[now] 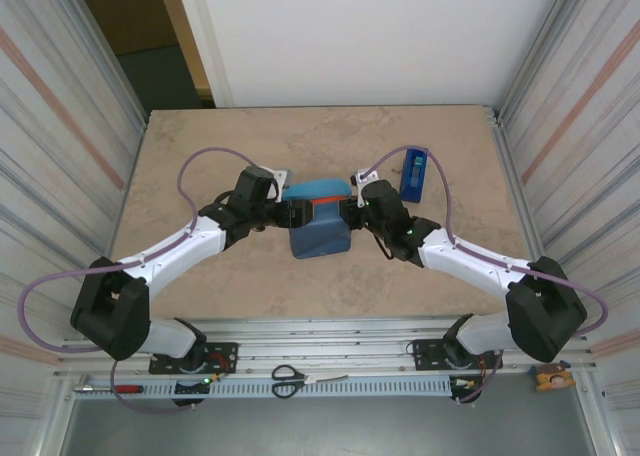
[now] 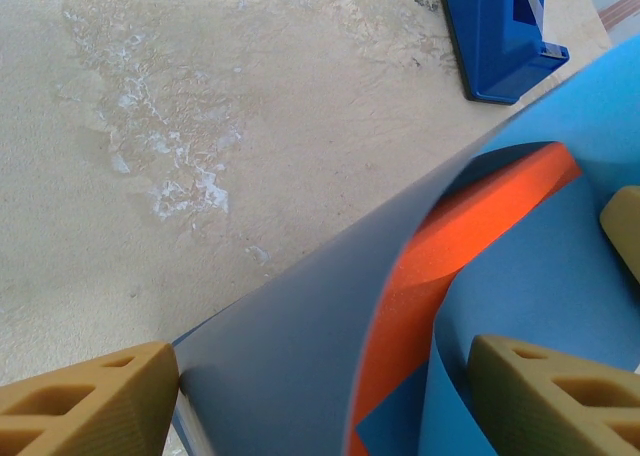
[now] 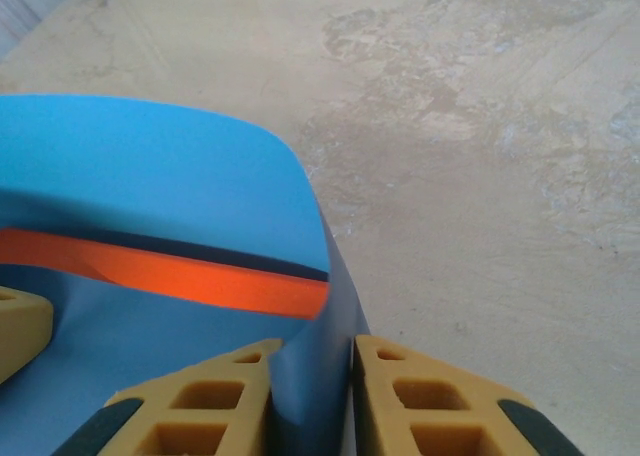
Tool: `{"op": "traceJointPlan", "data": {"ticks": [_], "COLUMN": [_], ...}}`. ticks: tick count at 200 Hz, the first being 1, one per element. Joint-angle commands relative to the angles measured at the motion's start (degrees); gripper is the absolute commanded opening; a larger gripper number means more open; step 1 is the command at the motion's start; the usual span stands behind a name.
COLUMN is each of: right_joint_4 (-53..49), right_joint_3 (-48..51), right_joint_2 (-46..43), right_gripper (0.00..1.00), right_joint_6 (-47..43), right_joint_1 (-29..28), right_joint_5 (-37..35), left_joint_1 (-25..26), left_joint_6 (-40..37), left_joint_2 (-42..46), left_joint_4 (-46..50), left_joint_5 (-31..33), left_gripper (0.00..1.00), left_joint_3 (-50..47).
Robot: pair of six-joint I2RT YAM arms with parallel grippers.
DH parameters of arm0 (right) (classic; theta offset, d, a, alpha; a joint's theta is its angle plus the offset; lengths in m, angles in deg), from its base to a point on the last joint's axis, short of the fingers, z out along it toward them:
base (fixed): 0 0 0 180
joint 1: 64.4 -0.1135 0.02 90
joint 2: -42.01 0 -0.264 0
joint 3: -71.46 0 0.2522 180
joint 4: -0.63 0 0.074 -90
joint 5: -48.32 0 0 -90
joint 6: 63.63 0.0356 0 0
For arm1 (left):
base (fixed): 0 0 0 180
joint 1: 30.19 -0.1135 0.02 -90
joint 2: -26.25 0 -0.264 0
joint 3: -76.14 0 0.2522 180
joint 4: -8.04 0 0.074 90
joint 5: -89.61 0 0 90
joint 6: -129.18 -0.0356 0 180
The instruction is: Wrap the gift box in paper
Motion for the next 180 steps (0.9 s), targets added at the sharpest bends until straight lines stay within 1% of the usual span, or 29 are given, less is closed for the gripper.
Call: {"op": "traceJointPlan", "data": {"ticks": [1,21,47,81,92,103,113,127,138,149,159,164,180], "right_joint_4": [-3.86,-4.84,-4.3,-4.01,-4.09,-4.18,-4.17,-4.36,-4.27,-4.36,-4.28,-4.34,-4.36], "right_joint_3": [-2.7,-2.18,-0.39,0.75,0.71,0.38,0.03,-0.75,-1.11,-1.48,-1.79,-1.92,-2.11], "right_joint_2": [-0.42,-1.15,-2.69,-3.26,-3.12,-2.62,-2.13,-1.39,-0.97,-0.76,-0.66,-0.53,-0.65], "right_gripper": [0.29,0.28,0.27,0.21,0.18,0.17,0.12,0.11,0.05,0.02,0.02,0.0,0.0], "right_joint_6": [-0.91,-1.34,-0.57,-0.39,-0.39,-0.43,-0.64,-0.74,-0.74,-0.61,-0.56,-0.48,-0.21], "right_joint_1": [-1.36,-1.89,-1.91,-1.91,-1.83,-1.82,-1.79,-1.82,-1.82,-1.82,-1.82,-1.86,-1.86], "right_joint_5": [-5.55,-7.54,-7.06,-6.7,-6.44,-6.26,-5.86,-5.62,-5.36,-5.3,-5.2,-5.18,-5.14], "left_joint_1": [0.48,0.49,0.49,0.49,0.47,0.47,0.43,0.48,0.49,0.49,0.47,0.49,0.49], "left_joint_6": [-0.35,-0.35,-0.43,-0.36,-0.36,-0.31,-0.36,-0.28,-0.26,-0.23,-0.24,-0.25,-0.24], "left_joint_2": [0.16,0.08,0.02,-0.1,-0.13,-0.19,-0.19,-0.19,-0.19,-0.1,-0.02,-0.02,0.0], "left_joint_4": [4.19,4.17,4.21,4.0,3.99,3.91,3.91,3.91,3.9,3.9,3.95,3.99,3.99], "left_joint_5": [0.7,0.65,0.68,0.62,0.4,0.38,0.39,0.37,0.31,0.14,0.27,0.23,0.33], "left_gripper": [0.76,0.76,0.76,0.76,0.76,0.76,0.76,0.76,0.76,0.76,0.76,0.76,0.76], "left_joint_3": [-0.94,-0.96,-0.95,-1.0,-1.0,-0.98,-1.0,-1.05,-1.03,-0.96,-1.02,-1.04,-0.96]}}
